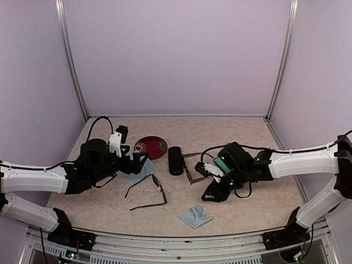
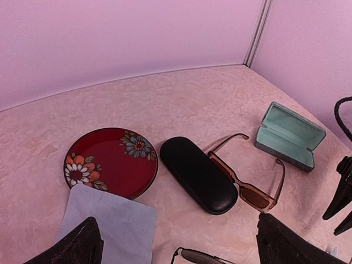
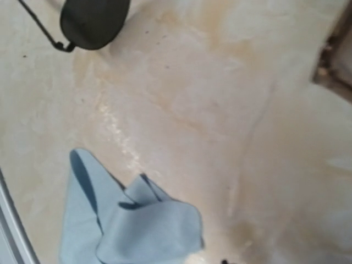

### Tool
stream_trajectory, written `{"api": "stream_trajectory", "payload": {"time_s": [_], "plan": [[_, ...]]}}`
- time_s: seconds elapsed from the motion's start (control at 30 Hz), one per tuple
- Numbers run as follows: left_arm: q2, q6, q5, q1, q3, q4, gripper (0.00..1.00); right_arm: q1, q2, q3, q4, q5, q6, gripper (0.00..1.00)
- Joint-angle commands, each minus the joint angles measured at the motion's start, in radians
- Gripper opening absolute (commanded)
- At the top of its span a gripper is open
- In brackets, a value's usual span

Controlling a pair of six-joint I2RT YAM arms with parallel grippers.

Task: Organize the sunglasses
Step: Pick up the glasses cleaning cloth from the center of the board.

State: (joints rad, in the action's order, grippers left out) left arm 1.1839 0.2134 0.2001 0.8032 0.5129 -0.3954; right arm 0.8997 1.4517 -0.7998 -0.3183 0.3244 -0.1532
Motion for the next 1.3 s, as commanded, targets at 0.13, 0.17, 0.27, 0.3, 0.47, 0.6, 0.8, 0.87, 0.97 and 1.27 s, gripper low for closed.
{"api": "stream_trajectory", "payload": {"time_s": [0.13,0.17,0.27,0.3,0.47,0.6,0.8,0.87,0.97,1.27], "plan": [[-0.019,0.015,0.005,0.009,-0.001,-0.016,0.95,0.037,0.106,-0.009,0.044,0.028,-0.009,0.34],[-0.020,0.015,0.005,0.010,-0.002,-0.018,0.95,0.038,0.115,-0.011,0.042,0.028,-0.007,0.34],[-0.018,0.012,0.005,0.011,-0.002,-0.017,0.95,0.046,0.136,-0.014,0.043,0.034,0.001,0.35],[-0.017,0.011,0.006,0.011,-0.002,-0.017,0.95,0.050,0.143,-0.013,0.046,0.037,0.002,0.34],[-0.012,0.006,0.009,0.013,-0.007,-0.015,0.95,0.082,0.171,-0.017,0.055,0.025,0.003,0.35],[-0.007,0.003,0.009,0.014,-0.010,-0.015,0.95,0.104,0.194,-0.020,0.065,0.002,-0.002,0.33],[-0.001,0.001,0.001,0.016,-0.009,-0.020,0.95,0.118,0.214,-0.024,0.074,-0.031,-0.002,0.25],[0.000,0.000,0.000,0.016,-0.010,-0.021,0.95,0.117,0.212,-0.023,0.078,-0.042,-0.001,0.21],[0.004,-0.005,-0.001,0.018,-0.009,-0.025,0.95,0.119,0.203,-0.020,0.087,-0.054,0.003,0.14],[0.007,-0.017,0.002,0.024,-0.009,-0.030,0.95,0.116,0.113,0.019,0.158,-0.082,-0.006,0.00]]}}
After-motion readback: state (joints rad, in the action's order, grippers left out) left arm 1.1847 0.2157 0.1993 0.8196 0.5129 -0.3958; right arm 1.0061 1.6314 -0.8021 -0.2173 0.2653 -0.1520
